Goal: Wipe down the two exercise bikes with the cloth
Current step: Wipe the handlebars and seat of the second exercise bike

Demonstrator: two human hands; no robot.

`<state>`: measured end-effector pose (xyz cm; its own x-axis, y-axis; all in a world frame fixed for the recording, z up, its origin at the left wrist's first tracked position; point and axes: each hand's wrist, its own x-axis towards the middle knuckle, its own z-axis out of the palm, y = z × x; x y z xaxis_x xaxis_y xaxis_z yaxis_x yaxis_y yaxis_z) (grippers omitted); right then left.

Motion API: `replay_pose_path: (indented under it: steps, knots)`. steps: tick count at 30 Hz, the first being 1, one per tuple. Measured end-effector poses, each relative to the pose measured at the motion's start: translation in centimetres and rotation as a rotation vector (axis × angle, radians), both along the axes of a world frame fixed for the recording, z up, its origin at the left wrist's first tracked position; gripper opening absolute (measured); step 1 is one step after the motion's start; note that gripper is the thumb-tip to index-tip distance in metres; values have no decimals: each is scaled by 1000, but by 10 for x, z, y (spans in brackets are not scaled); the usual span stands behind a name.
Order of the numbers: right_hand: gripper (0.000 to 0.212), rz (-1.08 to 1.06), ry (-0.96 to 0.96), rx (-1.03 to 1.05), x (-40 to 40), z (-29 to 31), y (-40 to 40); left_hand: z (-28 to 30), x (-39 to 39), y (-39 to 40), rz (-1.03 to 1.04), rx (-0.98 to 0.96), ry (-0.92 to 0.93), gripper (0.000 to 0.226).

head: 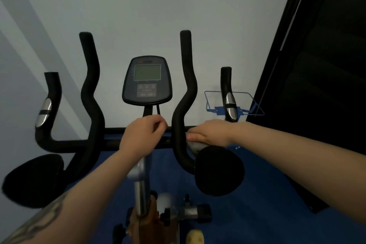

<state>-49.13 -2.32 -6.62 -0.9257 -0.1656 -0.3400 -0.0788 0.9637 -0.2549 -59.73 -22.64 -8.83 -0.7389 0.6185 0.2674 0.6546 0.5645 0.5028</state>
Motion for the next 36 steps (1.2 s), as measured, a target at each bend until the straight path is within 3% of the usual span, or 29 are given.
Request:
replay_pose_path:
  steps: [4,8,11,13,18,23,27,30,31,33,36]
  knots:
    - [40,175,113,251,20,2,30,0,1,-4,-2,64,-39,21]
    - [26,168,258,348,20,-7,18,2,1,2,-4,30,3,19]
    - [52,-110,46,177,3,-4,4,2,2,5,11,-40,49,17]
    - [62,-208,46,90,-1,-2,3,3,4,5,38,-77,34,16]
    - [33,-308,576,-69,30,-11,10,18,6,21,168,191,-152,13]
    - [51,-951,908,-423,41,22,29,41,10,70,130,328,-215,22]
    - [48,-1423,1126,-784,56,49,67,43,17,107,166,236,-80,36]
    - [48,-1468,1334,-772,54,27,56,26,24,122,208,57,-52,46]
    - [47,-1415,1301,-776,48,12,46,21,24,123,224,1,-40,46]
    - [44,-1226,1052,-798,36,-21,19,17,21,122,233,-24,-22,37]
    - [64,-1037,878,-616,20,-42,12,15,19,120,229,11,-5,32]
